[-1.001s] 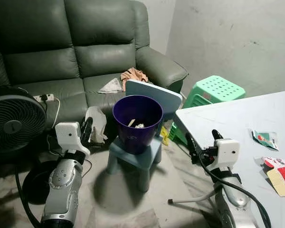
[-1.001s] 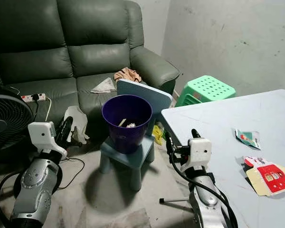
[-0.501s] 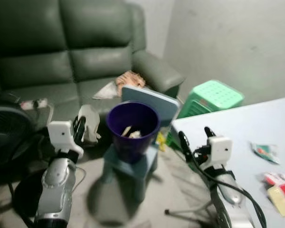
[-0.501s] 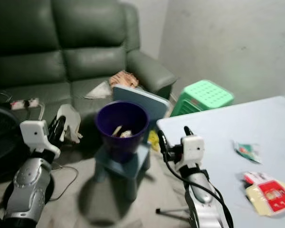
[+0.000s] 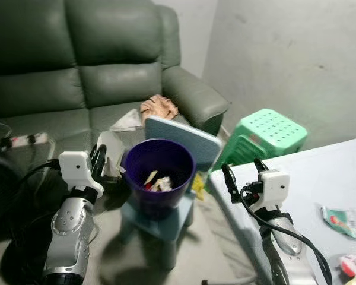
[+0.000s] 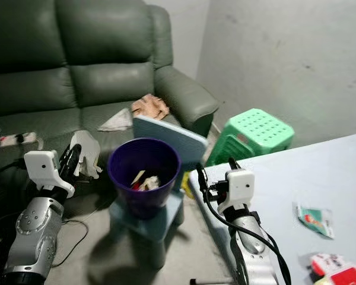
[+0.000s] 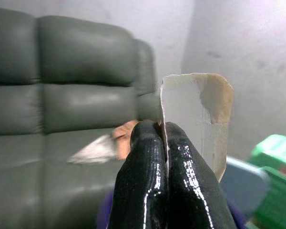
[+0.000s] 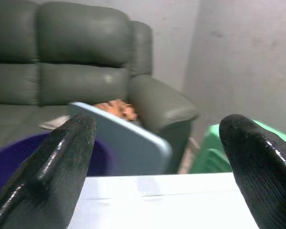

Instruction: Picking trash to rubbish bin

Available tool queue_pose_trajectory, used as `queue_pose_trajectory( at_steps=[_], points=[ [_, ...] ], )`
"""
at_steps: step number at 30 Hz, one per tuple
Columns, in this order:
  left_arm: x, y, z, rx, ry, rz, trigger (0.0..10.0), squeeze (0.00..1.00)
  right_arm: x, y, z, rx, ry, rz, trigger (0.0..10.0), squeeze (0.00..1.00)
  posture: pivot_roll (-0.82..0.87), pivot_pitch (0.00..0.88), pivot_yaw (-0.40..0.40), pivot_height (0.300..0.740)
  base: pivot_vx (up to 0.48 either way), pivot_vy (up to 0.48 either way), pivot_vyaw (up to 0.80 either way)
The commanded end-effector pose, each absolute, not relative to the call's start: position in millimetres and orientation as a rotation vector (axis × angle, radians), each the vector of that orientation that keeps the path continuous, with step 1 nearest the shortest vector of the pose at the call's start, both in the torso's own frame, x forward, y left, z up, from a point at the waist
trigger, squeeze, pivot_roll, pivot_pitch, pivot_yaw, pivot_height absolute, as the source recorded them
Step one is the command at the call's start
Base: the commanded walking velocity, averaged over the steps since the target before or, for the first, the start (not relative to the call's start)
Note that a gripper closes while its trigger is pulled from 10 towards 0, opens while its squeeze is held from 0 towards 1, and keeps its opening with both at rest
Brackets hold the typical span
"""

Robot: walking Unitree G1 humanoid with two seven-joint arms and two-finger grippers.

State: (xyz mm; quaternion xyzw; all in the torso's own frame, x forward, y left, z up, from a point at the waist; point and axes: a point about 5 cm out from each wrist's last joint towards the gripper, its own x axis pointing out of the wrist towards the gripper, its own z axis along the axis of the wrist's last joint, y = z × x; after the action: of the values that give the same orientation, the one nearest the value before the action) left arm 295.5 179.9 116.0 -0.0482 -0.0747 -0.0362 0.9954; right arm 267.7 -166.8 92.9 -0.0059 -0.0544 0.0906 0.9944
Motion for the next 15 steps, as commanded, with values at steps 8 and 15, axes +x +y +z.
queue_pose_trajectory(
  at_steps=[8, 15],
  points=[
    [294.2, 177.6, 117.0, -0.084, -0.156, -0.082, 10.0, 0.0, 269.4, -167.4, 92.7, -0.033, -0.09, 0.206, 10.0, 0.0, -0.01, 0.0, -0.09, 0.74, 0.217, 0.0, 0.0],
    [292.5, 183.7, 113.2, -0.082, -0.137, -0.083, 10.0, 0.0, 271.1, -161.2, 93.2, -0.104, -0.046, 0.307, 10.0, 0.0, -0.01, 0.0, -0.091, 0.74, 0.0, 0.0, 0.0]
  ],
)
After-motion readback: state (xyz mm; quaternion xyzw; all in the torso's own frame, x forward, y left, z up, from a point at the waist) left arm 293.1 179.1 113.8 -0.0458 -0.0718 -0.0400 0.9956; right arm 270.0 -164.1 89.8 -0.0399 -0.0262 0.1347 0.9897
